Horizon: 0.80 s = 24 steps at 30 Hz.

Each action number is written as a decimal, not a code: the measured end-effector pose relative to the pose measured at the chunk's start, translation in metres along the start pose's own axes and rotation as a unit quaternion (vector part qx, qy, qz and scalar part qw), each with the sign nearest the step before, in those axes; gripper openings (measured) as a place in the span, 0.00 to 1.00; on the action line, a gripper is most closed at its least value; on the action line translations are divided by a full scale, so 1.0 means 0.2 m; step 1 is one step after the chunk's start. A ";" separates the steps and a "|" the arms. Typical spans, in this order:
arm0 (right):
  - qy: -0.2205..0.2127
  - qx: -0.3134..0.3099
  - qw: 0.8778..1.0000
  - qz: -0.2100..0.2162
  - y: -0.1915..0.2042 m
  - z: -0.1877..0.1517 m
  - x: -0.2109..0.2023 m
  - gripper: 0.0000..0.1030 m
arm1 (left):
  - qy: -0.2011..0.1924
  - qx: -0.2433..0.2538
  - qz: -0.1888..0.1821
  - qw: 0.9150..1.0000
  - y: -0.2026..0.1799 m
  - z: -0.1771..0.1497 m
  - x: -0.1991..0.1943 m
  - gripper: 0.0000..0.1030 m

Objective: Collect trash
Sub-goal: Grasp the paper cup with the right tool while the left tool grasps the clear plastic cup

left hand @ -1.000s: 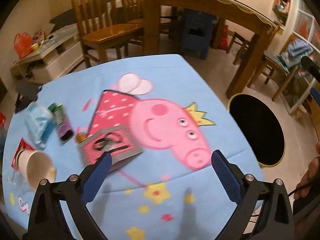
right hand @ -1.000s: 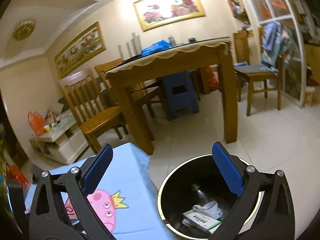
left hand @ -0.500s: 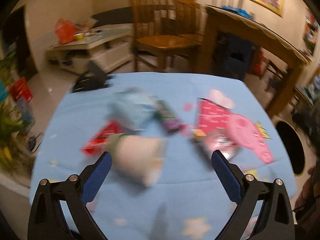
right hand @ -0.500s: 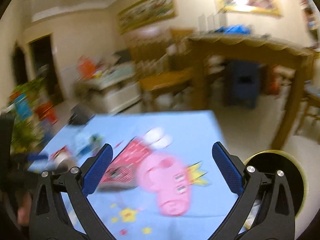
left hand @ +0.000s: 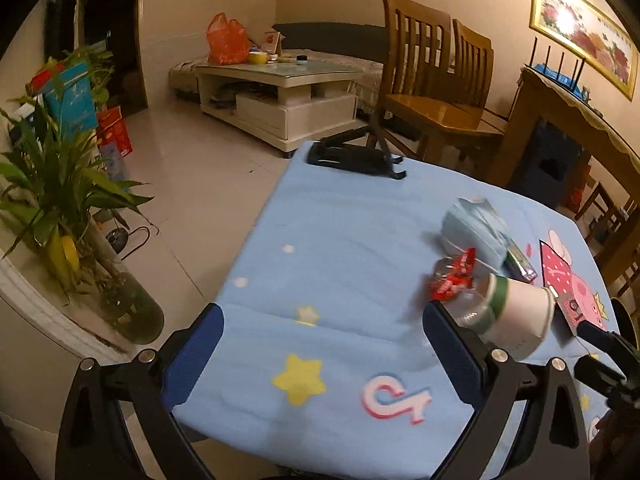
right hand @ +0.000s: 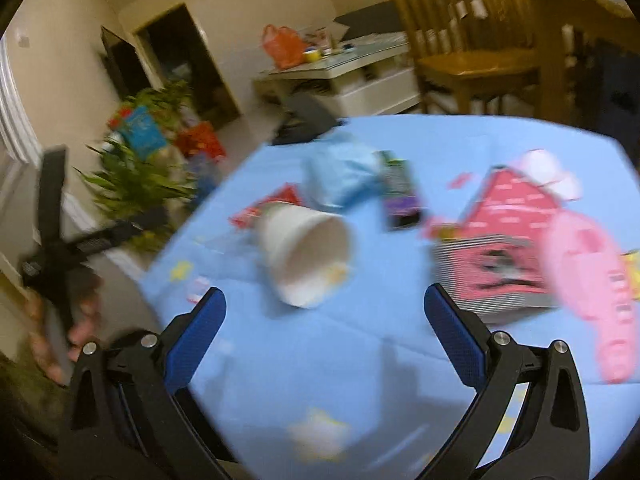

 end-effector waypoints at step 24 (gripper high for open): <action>-0.037 0.099 0.993 0.048 -0.38 0.12 -0.34 0.04 | 0.079 -0.004 -0.117 0.990 -0.40 -0.07 0.15 0.93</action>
Point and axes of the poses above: each gripper's, at about its wrist camera, not at the fingertips, and x roughly the way its jaws point, y to its left, z to its top, the point moved 2 cm from there along x, roughly the way its jaws point, and after that the axes turned 1 degree about y, right-handed, at the moved point
